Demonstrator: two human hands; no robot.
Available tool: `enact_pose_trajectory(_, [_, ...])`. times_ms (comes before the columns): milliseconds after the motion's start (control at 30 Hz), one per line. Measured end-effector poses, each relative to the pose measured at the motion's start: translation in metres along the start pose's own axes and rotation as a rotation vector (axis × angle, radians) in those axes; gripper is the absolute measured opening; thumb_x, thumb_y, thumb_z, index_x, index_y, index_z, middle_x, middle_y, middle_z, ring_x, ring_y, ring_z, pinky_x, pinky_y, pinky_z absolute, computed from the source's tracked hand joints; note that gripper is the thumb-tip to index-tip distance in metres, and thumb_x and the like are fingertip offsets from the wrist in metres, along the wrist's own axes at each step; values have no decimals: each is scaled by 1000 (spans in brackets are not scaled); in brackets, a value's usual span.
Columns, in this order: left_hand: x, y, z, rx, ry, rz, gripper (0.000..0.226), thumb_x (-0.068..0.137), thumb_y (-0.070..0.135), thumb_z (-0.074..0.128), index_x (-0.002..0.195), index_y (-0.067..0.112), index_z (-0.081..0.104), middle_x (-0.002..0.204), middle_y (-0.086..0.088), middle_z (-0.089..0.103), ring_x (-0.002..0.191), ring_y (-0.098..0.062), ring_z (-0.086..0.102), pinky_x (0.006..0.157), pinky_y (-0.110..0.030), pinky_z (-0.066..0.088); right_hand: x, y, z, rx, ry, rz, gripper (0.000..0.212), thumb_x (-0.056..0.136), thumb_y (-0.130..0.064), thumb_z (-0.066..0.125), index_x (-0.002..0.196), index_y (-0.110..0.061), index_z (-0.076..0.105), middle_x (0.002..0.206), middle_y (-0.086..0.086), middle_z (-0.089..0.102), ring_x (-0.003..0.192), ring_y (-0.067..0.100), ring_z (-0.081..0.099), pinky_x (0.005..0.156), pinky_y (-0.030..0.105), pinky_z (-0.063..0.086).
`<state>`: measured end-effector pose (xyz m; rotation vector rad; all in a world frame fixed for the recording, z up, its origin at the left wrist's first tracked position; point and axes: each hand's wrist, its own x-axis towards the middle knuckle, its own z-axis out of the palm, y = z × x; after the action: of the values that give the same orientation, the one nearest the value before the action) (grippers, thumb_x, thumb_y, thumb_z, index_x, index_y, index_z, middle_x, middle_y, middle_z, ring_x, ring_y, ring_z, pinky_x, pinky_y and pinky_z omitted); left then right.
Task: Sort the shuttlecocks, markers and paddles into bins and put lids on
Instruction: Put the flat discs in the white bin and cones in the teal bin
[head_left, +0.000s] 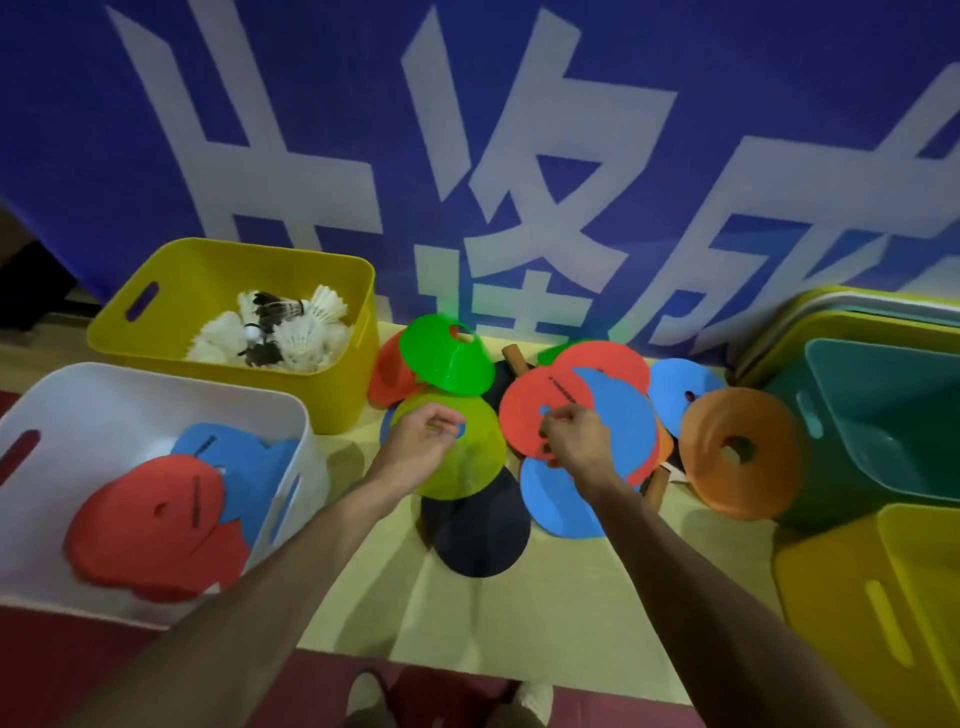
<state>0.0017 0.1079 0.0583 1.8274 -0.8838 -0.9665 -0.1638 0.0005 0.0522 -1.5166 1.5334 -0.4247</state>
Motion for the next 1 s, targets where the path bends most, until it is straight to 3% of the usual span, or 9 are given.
enact_pose_trajectory(67, [4, 1, 25, 23, -33, -49, 32, 83, -4, 56, 79, 27, 62, 89, -5, 63, 87, -20, 60, 86, -35, 47, 12, 23, -18, 40, -2, 61, 17, 84, -13, 50, 92, -9, 63, 82, 13, 69, 69, 28, 68, 50, 31, 54])
enact_pose_trajectory(200, [13, 3, 71, 73, -83, -83, 33, 81, -3, 52, 79, 28, 61, 87, -2, 63, 89, -23, 62, 86, -34, 48, 36, 56, -47, 117, 14, 137, 20, 85, -14, 53, 101, -7, 62, 83, 13, 68, 64, 24, 64, 52, 32, 54])
enact_pose_trajectory(333, [27, 7, 102, 119, -114, -104, 32, 82, -5, 52, 80, 26, 60, 85, -1, 62, 81, -16, 60, 77, -25, 45, 60, 73, -70, 118, 69, 143, 18, 75, -20, 50, 86, -13, 63, 75, 8, 65, 63, 24, 61, 59, 37, 57])
enact_pose_trajectory(400, [38, 9, 112, 151, -119, -115, 28, 83, -1, 54, 80, 26, 60, 84, 1, 62, 84, -20, 62, 82, -29, 47, 72, 77, -80, 70, 101, 105, 20, 70, -25, 47, 82, -17, 62, 78, 7, 66, 73, 27, 63, 72, 39, 56])
enact_pose_trajectory(500, [59, 11, 126, 164, -120, -126, 30, 84, -3, 53, 78, 25, 60, 83, 0, 61, 87, -22, 61, 87, -36, 48, 84, 70, -97, 62, 136, 71, 26, 82, -16, 52, 105, -12, 64, 95, 6, 69, 85, 22, 62, 73, 33, 52])
enact_pose_trajectory(667, [101, 12, 142, 218, -129, -164, 33, 83, -5, 51, 80, 26, 60, 93, -1, 62, 97, -21, 60, 85, -30, 45, 112, 61, -105, -98, 125, -71, 25, 92, -22, 50, 112, -13, 63, 106, 7, 70, 94, 24, 64, 83, 35, 51])
enact_pose_trajectory(767, [130, 11, 147, 290, -152, -187, 25, 85, -1, 52, 99, 17, 62, 108, -4, 62, 107, -22, 59, 91, -30, 44, 122, 57, -98, -270, 148, -112, 26, 91, -29, 50, 109, -16, 63, 102, 11, 71, 98, 34, 63, 84, 38, 49])
enact_pose_trajectory(867, [162, 17, 147, 411, -183, -173, 39, 87, 3, 53, 125, 13, 55, 127, -8, 54, 113, -23, 57, 98, -32, 45, 129, 59, -89, -367, 149, -205, 26, 90, -34, 52, 107, -17, 61, 101, 9, 69, 95, 34, 62, 78, 39, 49])
enact_pose_trajectory(1000, [190, 23, 152, 582, -246, -158, 50, 83, 9, 56, 132, 12, 49, 131, -14, 52, 117, -28, 54, 101, -37, 44, 138, 61, -78, -469, 69, -279, 31, 90, -38, 54, 116, -24, 64, 112, 7, 58, 106, 27, 55, 77, 37, 48])
